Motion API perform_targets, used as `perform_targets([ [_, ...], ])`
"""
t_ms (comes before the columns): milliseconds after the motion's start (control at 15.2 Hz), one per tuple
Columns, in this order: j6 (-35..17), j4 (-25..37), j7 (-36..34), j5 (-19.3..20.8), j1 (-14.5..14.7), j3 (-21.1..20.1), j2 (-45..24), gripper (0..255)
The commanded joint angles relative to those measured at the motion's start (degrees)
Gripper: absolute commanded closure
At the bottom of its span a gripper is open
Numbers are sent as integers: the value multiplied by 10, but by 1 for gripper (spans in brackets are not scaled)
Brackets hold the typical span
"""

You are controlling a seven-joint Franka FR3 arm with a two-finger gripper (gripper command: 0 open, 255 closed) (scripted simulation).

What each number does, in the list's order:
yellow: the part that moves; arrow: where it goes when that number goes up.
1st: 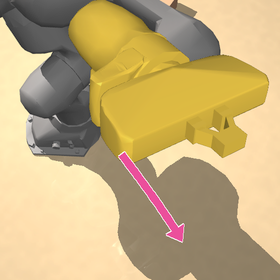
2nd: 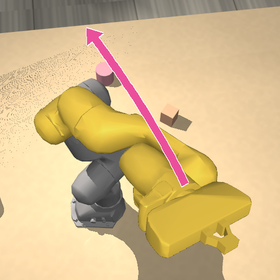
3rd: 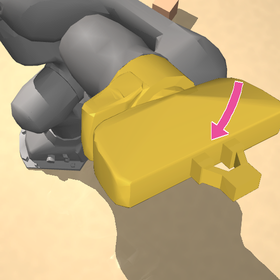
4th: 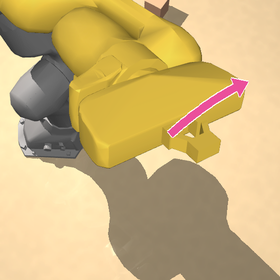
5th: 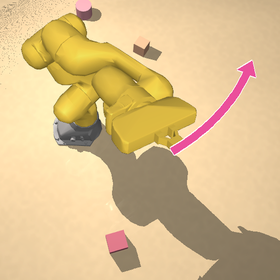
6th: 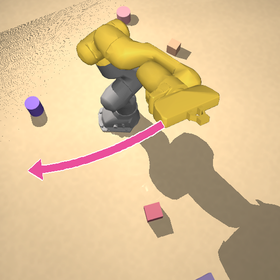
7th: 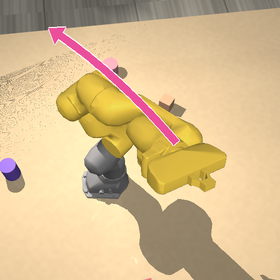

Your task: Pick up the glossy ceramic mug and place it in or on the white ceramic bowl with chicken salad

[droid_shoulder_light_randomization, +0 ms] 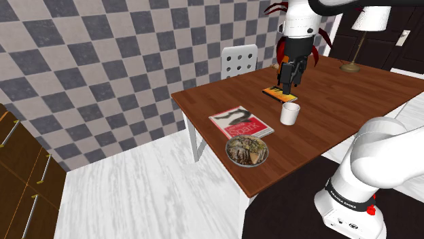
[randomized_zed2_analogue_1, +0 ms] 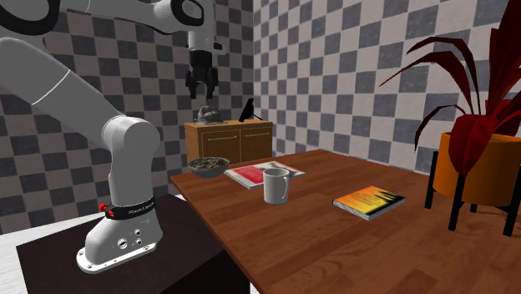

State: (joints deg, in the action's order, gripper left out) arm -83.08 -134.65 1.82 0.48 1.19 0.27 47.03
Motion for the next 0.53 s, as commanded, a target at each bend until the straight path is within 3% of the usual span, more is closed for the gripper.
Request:
perform_targets([
  [0,0,0,0,0,0,0,0,0],
  [462,-107,-81,61,56,-28,64,-17,0],
])
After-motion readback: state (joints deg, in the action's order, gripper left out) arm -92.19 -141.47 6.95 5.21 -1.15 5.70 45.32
